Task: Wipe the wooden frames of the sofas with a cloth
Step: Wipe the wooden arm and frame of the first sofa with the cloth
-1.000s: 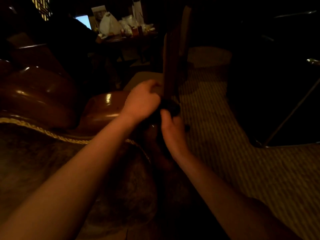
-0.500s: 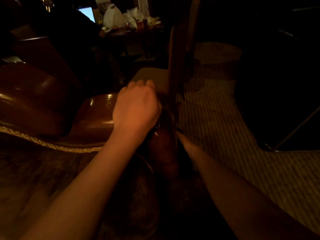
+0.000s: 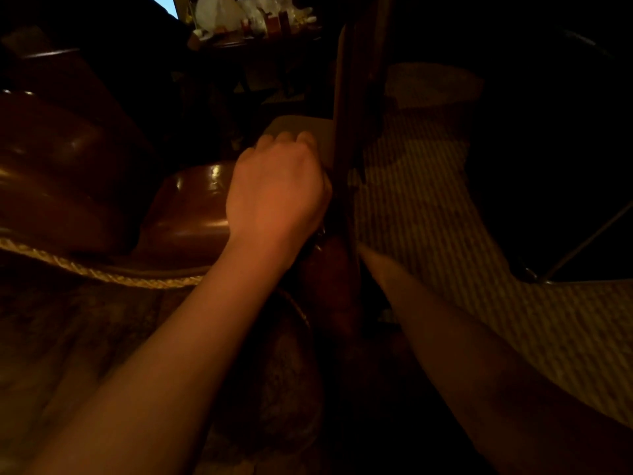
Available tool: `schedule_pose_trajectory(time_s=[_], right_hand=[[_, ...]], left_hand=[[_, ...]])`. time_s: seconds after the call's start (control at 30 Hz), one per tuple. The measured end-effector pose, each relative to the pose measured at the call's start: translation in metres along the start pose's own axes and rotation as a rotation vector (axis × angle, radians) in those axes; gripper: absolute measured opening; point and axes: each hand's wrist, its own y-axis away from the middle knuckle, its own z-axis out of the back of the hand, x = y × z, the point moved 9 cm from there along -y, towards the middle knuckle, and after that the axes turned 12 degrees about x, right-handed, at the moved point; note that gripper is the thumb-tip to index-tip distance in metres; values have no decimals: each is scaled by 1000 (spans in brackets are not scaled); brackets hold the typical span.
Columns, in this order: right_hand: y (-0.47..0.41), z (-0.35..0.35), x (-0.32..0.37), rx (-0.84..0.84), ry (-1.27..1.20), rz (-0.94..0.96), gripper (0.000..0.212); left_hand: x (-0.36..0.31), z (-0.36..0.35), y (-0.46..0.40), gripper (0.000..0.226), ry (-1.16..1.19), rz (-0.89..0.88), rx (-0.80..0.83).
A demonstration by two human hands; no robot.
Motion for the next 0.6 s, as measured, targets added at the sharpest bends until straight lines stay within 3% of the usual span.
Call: schedule_pose_trajectory(time_s=[0.07,0.17,0.3,0.43,0.5,0.6], right_hand=[[7,-19,37,50,38,123,50],[22,-50,96,183,101,329,29],[60,-77,152,181,278,543,27],[71,-116,158,83,679,652,36],[83,-147,166,-2,1022,762,48],[95,-187,174,-60,1457,737,39]], left_hand=[[0,2,0,24,10,-1,1],[2,6,3,25,57,36,-11],[19,22,13,27,274,136,-231],[50,34,31,34,816,178,-535],[67,36,43,30,1066,181,-697],[99,25,50,24,1378,380,-817]])
